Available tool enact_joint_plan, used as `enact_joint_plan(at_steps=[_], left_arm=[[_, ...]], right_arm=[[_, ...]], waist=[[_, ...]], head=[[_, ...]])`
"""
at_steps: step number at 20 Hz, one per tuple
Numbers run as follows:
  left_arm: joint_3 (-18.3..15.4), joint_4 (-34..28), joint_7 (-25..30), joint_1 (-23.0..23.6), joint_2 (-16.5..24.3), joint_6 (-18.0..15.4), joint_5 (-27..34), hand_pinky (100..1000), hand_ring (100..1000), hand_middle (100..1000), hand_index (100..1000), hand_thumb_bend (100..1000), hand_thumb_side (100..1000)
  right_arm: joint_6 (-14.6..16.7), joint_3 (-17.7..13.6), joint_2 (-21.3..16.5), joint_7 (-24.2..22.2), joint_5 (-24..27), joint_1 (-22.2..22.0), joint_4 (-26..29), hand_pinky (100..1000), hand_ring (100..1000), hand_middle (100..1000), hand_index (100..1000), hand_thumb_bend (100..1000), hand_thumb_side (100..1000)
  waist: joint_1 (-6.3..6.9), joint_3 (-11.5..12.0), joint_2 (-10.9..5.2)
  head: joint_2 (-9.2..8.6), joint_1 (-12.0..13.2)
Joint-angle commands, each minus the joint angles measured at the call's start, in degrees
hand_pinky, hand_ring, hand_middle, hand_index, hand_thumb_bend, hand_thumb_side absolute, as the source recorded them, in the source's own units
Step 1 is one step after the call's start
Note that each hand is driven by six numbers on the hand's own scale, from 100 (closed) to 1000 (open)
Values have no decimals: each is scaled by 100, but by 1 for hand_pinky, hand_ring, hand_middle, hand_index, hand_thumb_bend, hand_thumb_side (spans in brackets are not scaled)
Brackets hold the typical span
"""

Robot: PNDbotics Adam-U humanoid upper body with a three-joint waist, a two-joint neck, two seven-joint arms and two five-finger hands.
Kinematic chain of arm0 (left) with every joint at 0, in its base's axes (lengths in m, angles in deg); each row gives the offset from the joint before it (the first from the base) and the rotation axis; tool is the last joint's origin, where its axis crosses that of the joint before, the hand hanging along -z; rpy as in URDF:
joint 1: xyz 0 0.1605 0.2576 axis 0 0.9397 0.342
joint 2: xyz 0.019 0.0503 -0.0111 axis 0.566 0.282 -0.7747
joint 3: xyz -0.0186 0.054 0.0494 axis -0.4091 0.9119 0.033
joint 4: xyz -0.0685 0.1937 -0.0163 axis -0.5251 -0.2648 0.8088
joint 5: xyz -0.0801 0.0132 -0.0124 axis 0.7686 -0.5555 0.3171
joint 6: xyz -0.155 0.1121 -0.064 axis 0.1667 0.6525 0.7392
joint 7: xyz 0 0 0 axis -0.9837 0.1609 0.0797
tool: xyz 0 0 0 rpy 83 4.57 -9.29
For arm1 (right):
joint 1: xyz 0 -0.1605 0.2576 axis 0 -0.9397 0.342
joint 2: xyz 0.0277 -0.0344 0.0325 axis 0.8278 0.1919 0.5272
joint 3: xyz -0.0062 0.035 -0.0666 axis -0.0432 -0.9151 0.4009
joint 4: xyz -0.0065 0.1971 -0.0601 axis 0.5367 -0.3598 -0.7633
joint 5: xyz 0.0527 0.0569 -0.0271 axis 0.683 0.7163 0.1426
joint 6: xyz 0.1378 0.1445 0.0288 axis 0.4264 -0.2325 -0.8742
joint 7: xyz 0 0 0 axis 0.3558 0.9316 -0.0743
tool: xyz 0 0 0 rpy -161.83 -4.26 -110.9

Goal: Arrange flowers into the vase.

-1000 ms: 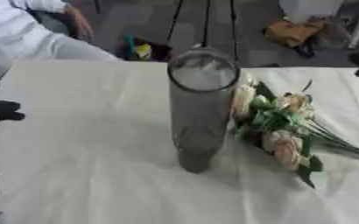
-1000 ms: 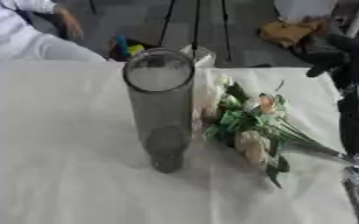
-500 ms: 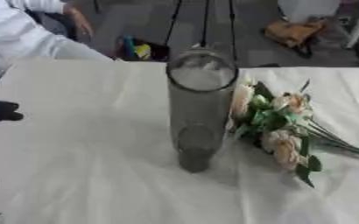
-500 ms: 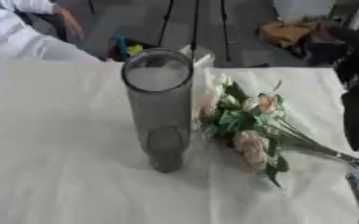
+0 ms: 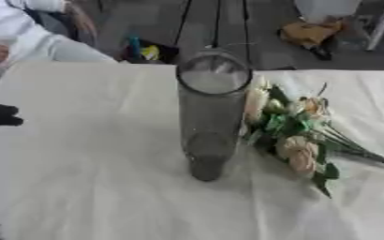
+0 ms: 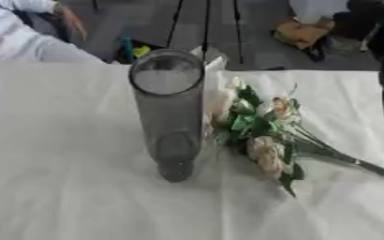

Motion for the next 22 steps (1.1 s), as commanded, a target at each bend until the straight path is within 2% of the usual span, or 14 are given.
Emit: enact_joint_plan(at_steps=[1, 7, 8, 10, 14, 22], left_arm=[[22, -91, 9, -10, 139, -9, -5, 549, 592, 712, 867, 100, 1000], [38, -91, 24, -12, 134, -5, 5, 548, 592, 712, 867, 100, 1000], [41, -91, 26, -15, 129, -5, 10, 548, 592, 712, 867, 100, 1000], [51, -91, 37, -20, 115, -1, 21, 548, 592, 712, 867, 100, 1000], [63, -91, 52, -36, 85, 1, 41, 548, 592, 712, 867, 100, 1000], [74, -91, 76, -32, 60, 11, 55, 547, 592, 712, 867, 100, 1000]], right_arm=[[-144, 53, -566, -250, -275, 57, -14, 798, 846, 677, 876, 590, 1000], [-151, 163, -1362, -739, -765, -41, -540, 807, 870, 729, 912, 658, 1000], [-134, 166, -1493, -820, -846, -62, -635, 807, 873, 738, 917, 634, 982], [-92, 154, -1749, -978, -1003, -106, -813, 808, 876, 752, 925, 683, 999], [-11, 119, -2227, -1298, -1323, -166, -1152, 821, 887, 782, 948, 726, 917], [-18, 132, -2331, -1918, -1696, -80, -1776, 824, 887, 794, 961, 780, 788]], waist=[[-84, -21, -217], [-75, -16, -217], [-72, -10, -215], [-65, 1, -210], [-41, 32, -199], [-41, 50, -184]], head=[[48, -9], [52, -37], [47, -45], [29, -62], [-1, -109], [-17, -139]])
